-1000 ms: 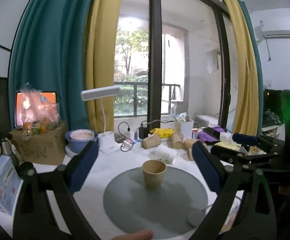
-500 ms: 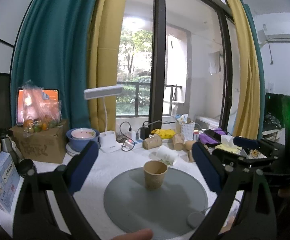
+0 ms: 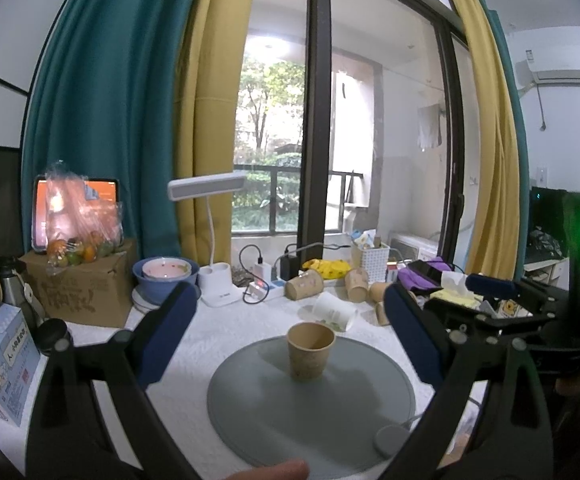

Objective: Flip cup upright

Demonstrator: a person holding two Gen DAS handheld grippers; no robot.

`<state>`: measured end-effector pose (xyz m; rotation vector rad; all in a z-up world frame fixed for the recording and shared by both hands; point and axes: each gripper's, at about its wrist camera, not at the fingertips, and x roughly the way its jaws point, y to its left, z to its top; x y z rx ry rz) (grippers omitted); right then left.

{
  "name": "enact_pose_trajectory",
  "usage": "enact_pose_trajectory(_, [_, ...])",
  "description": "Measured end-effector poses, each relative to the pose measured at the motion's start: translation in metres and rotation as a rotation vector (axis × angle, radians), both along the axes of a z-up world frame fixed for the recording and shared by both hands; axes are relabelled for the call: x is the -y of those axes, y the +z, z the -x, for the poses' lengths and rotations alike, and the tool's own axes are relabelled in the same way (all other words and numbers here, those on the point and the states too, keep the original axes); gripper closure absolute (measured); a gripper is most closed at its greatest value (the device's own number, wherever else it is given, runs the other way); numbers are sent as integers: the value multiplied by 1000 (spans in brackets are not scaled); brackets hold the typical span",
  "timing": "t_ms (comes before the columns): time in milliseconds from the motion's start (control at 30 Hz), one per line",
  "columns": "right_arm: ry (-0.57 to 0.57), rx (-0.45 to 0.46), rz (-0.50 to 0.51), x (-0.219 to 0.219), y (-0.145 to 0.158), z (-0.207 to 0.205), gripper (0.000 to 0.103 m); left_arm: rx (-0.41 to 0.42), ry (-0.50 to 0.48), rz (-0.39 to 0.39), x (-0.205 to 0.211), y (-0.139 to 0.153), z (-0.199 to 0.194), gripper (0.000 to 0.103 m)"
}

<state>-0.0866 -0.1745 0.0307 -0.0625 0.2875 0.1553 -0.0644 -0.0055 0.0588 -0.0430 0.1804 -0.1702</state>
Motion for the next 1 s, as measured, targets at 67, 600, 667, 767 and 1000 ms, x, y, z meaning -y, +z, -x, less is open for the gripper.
enact_pose_trajectory(67, [0,0,0,0,0,0,13,0,2,0,0,0,0,7])
enact_pose_trajectory(600, [-1,0,2,-1,0,0,13,-6,0,9,0,2,1,7])
enact_pose_trajectory(667, [0,0,2,-1,0,0,13,-7,-2,8,-1,2,1,7])
enact_pose_trajectory(767, [-2,1,3,-1,0,0,13,-7,-2,11,0,2,1,7])
enact_pose_trajectory(1000, [-1,0,3,-1,0,0,13,-7,5,13,0,0,1,7])
